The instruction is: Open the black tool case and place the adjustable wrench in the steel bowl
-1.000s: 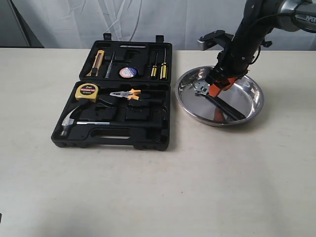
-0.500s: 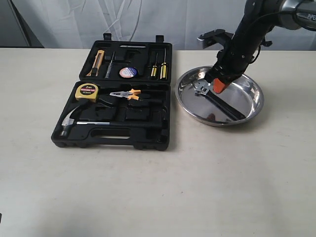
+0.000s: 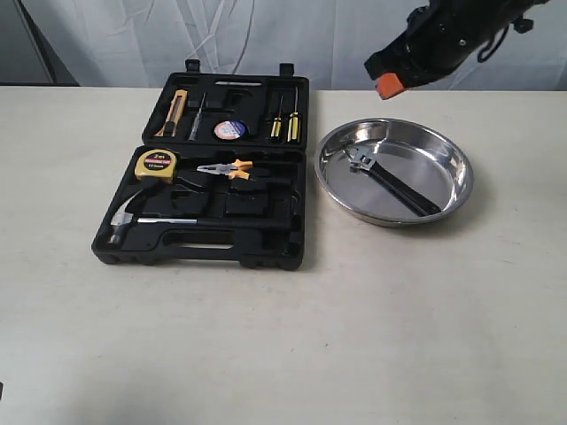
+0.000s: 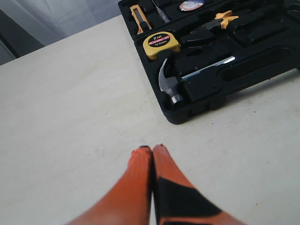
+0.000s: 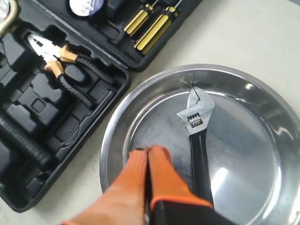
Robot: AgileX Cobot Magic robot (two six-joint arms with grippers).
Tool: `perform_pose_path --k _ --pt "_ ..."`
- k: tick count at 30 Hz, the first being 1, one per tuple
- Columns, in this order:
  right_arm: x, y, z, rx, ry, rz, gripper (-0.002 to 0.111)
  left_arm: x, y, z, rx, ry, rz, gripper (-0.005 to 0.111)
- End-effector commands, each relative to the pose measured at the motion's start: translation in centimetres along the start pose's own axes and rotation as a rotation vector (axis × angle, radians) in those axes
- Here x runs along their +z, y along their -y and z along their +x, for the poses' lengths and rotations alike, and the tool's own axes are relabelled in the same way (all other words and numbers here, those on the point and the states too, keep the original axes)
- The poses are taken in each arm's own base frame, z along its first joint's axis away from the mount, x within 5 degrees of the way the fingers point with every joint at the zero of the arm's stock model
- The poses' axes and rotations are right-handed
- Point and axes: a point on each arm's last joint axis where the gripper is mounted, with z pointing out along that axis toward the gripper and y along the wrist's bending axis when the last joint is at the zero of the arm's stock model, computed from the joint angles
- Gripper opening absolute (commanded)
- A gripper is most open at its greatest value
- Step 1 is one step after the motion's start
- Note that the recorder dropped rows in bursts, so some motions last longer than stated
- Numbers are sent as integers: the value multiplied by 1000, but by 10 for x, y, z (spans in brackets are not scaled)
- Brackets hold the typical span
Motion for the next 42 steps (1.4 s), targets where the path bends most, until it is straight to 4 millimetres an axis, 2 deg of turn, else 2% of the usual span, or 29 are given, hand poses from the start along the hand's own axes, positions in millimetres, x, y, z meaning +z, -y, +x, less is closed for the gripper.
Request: perform_pose_path --k 1,10,16,21,25,29,31,34,37,40,42 --pt "-30 -12 28 135 174 105 -1 0 1 1 -9 5 10 0" --pt "-49 -37 110 335 288 188 -1 0 1 1 -9 8 8 0" --pt "-59 -59 144 435 260 102 -1 0 1 1 -9 8 8 0" --pt "-61 -73 152 426 165 -9 -1 0 1 1 -7 8 7 0" --pt "-62 -64 152 315 180 93 -1 0 1 1 -7 8 7 0" --pt "-62 -62 150 321 203 112 -1 0 1 1 -7 8 7 0" --pt "-69 -61 147 343 262 144 -1 0 1 1 -5 8 7 0" --pt "-97 -66 141 306 405 198 -1 0 1 1 -3 8 7 0" --pt "-149 -75 144 234 598 288 -1 0 1 1 -3 8 7 0" --pt "-204 -87 162 179 779 417 -1 0 1 1 -3 8 7 0" --pt "-232 -97 178 148 860 506 -1 0 1 1 -3 8 7 0"
